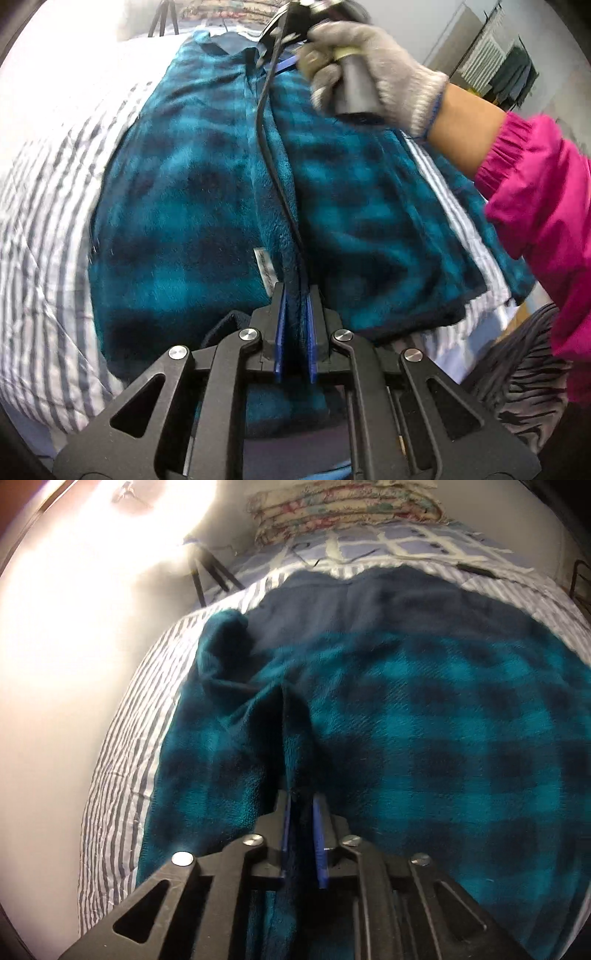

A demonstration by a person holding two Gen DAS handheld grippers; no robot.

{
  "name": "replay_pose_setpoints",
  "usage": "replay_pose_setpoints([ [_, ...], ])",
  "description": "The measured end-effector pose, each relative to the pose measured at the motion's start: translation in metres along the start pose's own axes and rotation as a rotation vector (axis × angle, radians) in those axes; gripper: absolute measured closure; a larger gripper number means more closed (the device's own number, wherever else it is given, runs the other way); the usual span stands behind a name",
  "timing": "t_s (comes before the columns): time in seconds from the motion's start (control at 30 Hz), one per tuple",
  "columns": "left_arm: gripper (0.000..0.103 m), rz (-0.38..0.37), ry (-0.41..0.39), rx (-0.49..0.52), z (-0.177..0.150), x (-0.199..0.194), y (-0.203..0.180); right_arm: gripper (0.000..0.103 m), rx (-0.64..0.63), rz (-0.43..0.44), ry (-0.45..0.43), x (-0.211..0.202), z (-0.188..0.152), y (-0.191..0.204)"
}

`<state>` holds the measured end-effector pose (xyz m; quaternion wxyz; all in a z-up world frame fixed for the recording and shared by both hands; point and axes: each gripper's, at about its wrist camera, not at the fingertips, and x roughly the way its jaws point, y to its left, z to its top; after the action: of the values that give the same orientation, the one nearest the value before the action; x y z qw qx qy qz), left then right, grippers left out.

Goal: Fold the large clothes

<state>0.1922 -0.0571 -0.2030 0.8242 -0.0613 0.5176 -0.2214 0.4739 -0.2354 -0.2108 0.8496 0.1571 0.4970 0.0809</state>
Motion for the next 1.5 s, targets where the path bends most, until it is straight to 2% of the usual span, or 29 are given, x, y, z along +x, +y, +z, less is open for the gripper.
replay_pose_setpoints([
  [0.13,0.097,-0.051,0.010,0.039,-0.009,-0.018,-0.005,0.074,0.005,0.060,-0.057,-0.051,-0.005,-0.010],
  [0.33,0.097,-0.107,-0.099,0.096,-0.035,-0.080,-0.003,0.073,-0.021,0.154,-0.170,-0.153,-0.032,-0.025],
  [0.4,0.097,-0.094,-0.138,0.095,-0.039,-0.095,0.003,0.072,-0.030,0.166,-0.198,-0.183,-0.045,-0.031],
  [0.47,0.097,-0.049,-0.174,0.078,-0.041,-0.107,0.011,0.072,-0.043,0.183,-0.229,-0.216,-0.061,-0.039],
  [0.57,0.097,-0.034,-0.196,0.027,-0.036,-0.116,0.024,0.071,-0.066,0.197,-0.277,-0.263,-0.088,-0.053],
  [0.67,0.097,-0.034,-0.224,-0.002,-0.026,-0.121,0.025,0.071,-0.082,0.178,-0.318,-0.299,-0.116,-0.067],
  [0.77,0.097,-0.030,-0.232,0.030,-0.016,-0.119,0.012,0.070,-0.075,0.125,-0.339,-0.324,-0.142,-0.085],
  [0.93,0.095,-0.052,-0.208,0.126,0.002,-0.108,-0.024,0.065,-0.043,0.037,-0.349,-0.345,-0.176,-0.123],
  [1.07,0.076,-0.092,-0.185,0.178,0.021,-0.095,-0.048,0.064,0.037,-0.038,-0.331,-0.349,-0.198,-0.166],
  [1.23,0.076,-0.132,-0.145,0.193,0.044,-0.075,-0.062,0.062,0.133,-0.087,-0.297,-0.348,-0.215,-0.218],
  [1.37,0.076,-0.133,-0.103,0.170,0.054,-0.051,-0.063,0.061,0.219,-0.150,-0.256,-0.342,-0.232,-0.268],
  [1.5,0.076,-0.170,-0.056,0.131,0.058,-0.032,-0.066,0.060,0.338,-0.158,-0.198,-0.330,-0.252,-0.319],
])
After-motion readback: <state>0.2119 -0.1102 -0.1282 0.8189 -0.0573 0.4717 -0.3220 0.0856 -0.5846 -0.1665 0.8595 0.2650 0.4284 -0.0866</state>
